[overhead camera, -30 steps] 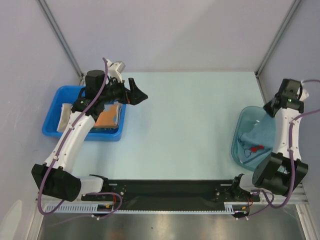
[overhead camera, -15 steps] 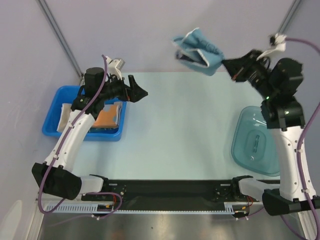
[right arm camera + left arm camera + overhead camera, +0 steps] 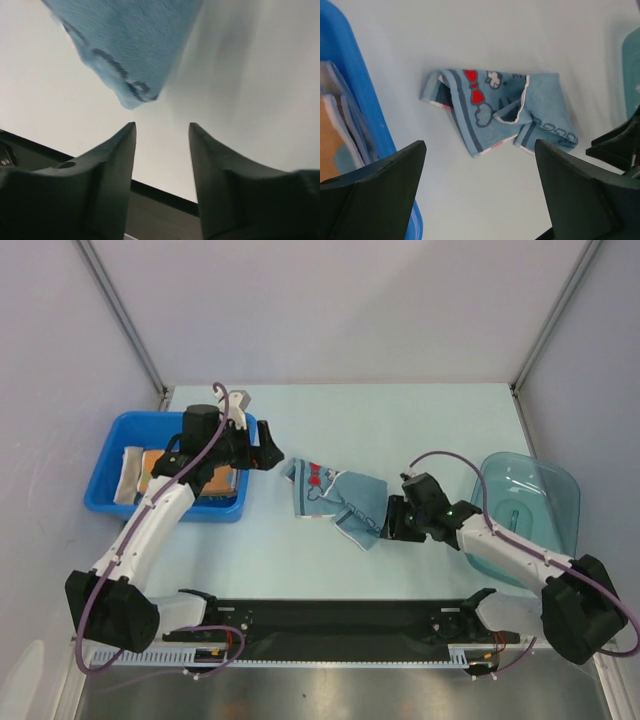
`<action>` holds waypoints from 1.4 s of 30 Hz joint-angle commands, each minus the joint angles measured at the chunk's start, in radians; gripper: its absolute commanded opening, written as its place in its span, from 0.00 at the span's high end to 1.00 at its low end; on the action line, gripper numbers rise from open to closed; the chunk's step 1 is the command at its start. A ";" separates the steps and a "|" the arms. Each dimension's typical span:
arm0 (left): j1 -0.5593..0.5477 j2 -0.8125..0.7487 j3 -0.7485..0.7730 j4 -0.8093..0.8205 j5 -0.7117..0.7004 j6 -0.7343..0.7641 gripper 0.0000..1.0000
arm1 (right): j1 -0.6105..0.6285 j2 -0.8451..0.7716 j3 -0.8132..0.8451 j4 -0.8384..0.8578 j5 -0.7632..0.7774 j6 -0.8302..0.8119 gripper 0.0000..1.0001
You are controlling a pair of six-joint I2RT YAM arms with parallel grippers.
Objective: Fold and stack the towels
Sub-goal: Move the towel to the center of the board, then flatten out the crumpled towel
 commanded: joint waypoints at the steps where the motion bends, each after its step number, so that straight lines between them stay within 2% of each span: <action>1: -0.037 -0.011 -0.022 -0.012 -0.103 0.026 0.05 | 0.028 -0.073 0.106 0.004 0.172 0.043 0.46; 2: -0.049 -0.004 -0.021 -0.018 -0.121 0.027 0.06 | 0.030 -0.064 0.158 0.012 0.179 0.026 0.42; 4: -0.063 0.015 -0.022 -0.029 -0.114 0.023 0.07 | 0.030 0.005 0.217 0.071 0.182 -0.024 0.43; 6: -0.061 0.006 -0.042 0.002 -0.071 0.012 0.07 | 0.030 0.078 0.309 0.151 0.139 -0.110 0.48; 7: -0.061 -0.001 -0.054 0.011 -0.057 0.008 0.07 | 0.032 0.179 0.344 0.164 0.121 -0.132 0.50; 9: -0.061 -0.018 -0.068 0.011 -0.066 0.003 0.07 | 0.050 0.284 0.468 0.176 0.053 -0.191 0.54; 10: -0.061 -0.038 -0.076 0.011 -0.075 0.006 0.07 | 0.061 0.383 0.506 0.171 0.054 -0.210 0.54; 13: -0.061 -0.078 -0.100 0.011 -0.098 0.012 0.05 | 0.104 0.528 0.661 0.107 0.090 -0.284 0.51; 14: -0.061 -0.084 -0.105 0.011 -0.100 0.015 0.04 | 0.111 0.596 0.680 0.096 0.106 -0.299 0.46; 17: -0.061 -0.092 -0.119 0.003 -0.100 0.018 0.01 | 0.134 0.657 0.680 0.099 0.192 -0.337 0.38; 19: -0.061 -0.092 -0.120 -0.003 -0.095 0.020 0.01 | 0.137 0.663 0.656 0.092 0.228 -0.351 0.40; 21: -0.061 -0.096 -0.125 -0.003 -0.094 0.020 0.01 | 0.136 0.640 0.627 0.079 0.289 -0.342 0.64; 23: -0.061 -0.096 -0.119 -0.006 -0.083 0.024 0.00 | 0.107 0.600 0.579 0.053 0.360 -0.296 0.96; 24: -0.061 -0.095 -0.116 -0.015 -0.072 0.029 0.00 | 0.089 0.571 0.558 0.037 0.361 -0.279 1.00; 29: -0.061 -0.092 -0.074 -0.036 -0.074 0.040 0.01 | -0.123 0.311 0.365 0.015 0.285 -0.155 0.99; 31: -0.061 -0.092 -0.062 -0.032 -0.066 0.040 0.02 | -0.210 0.255 0.332 0.009 0.271 -0.139 0.92; 32: -0.061 -0.090 -0.061 -0.026 -0.062 0.037 0.02 | -0.227 0.249 0.323 0.003 0.265 -0.139 0.82; 34: -0.061 -0.086 -0.061 -0.020 -0.055 0.032 0.02 | -0.234 0.247 0.353 -0.051 0.300 -0.141 0.70; 35: -0.061 -0.083 -0.059 -0.026 -0.074 0.032 0.02 | -0.211 0.244 0.370 -0.068 0.326 -0.144 0.64; 37: -0.061 -0.083 -0.051 -0.035 -0.100 0.031 0.02 | -0.150 0.234 0.424 -0.077 0.367 -0.161 0.61; 38: -0.061 -0.089 -0.050 -0.042 -0.158 0.023 0.02 | -0.116 0.231 0.442 -0.073 0.383 -0.162 0.59; 39: -0.060 -0.099 -0.050 -0.044 -0.190 0.005 0.01 | -0.038 0.240 0.485 -0.057 0.401 -0.152 0.59; 42: -0.058 -0.162 -0.068 -0.030 -0.319 -0.054 0.00 | 0.091 0.322 0.551 -0.014 0.371 -0.114 0.56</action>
